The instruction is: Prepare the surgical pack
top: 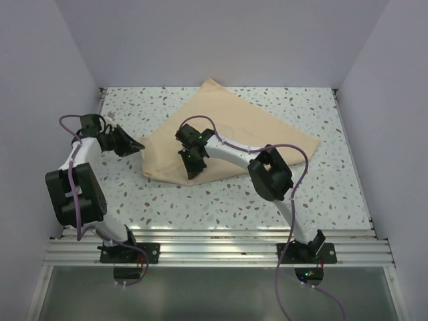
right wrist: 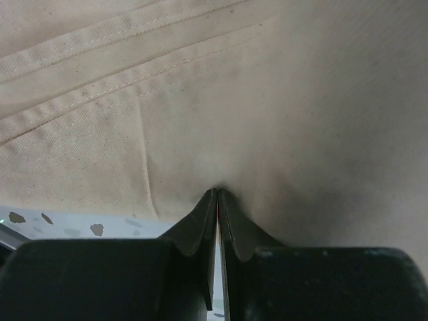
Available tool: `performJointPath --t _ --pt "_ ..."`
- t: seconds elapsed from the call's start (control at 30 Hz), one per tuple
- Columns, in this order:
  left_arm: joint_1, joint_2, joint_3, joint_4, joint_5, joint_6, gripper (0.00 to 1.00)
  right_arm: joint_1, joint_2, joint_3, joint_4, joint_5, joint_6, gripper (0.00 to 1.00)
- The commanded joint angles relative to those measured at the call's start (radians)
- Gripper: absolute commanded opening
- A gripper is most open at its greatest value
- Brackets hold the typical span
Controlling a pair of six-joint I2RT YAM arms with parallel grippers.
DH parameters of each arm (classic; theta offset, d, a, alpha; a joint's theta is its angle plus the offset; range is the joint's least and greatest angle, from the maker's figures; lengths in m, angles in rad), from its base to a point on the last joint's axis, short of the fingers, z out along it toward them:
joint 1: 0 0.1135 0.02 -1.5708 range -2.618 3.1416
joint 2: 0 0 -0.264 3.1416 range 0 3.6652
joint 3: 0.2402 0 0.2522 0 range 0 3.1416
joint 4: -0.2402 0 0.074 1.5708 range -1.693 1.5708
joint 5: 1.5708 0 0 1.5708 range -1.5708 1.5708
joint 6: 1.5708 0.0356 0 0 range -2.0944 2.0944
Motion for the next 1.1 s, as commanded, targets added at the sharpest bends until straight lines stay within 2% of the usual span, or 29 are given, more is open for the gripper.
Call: performJointPath --t 0.0,0.23,0.37,0.47,0.63,0.73,0.9,1.07 --pt "-0.060 -0.047 0.029 0.105 0.052 -0.077 0.00 0.012 0.055 -0.029 0.033 0.020 0.020 0.08" --pt "-0.192 -0.090 0.072 0.150 0.052 -0.137 0.00 0.007 0.043 -0.038 0.029 -0.022 0.039 0.09" --pt "-0.253 -0.090 0.121 0.155 0.039 -0.164 0.00 -0.028 -0.096 0.014 0.003 -0.053 0.062 0.09" --pt "-0.306 -0.079 0.155 0.159 0.032 -0.187 0.00 -0.097 -0.202 -0.018 0.015 -0.051 0.081 0.10" --pt "-0.411 -0.023 0.198 0.229 0.015 -0.256 0.00 -0.321 -0.397 -0.183 0.024 -0.054 0.078 0.10" --pt "-0.479 0.040 0.279 0.207 0.009 -0.276 0.00 -0.460 -0.459 -0.270 0.039 -0.043 0.041 0.10" --pt "-0.566 0.146 0.445 0.141 -0.022 -0.275 0.00 -0.609 -0.462 -0.414 0.079 -0.029 -0.023 0.10" --pt "-0.635 0.212 0.551 0.116 -0.031 -0.298 0.00 -0.625 -0.353 -0.432 0.096 -0.059 -0.048 0.10"
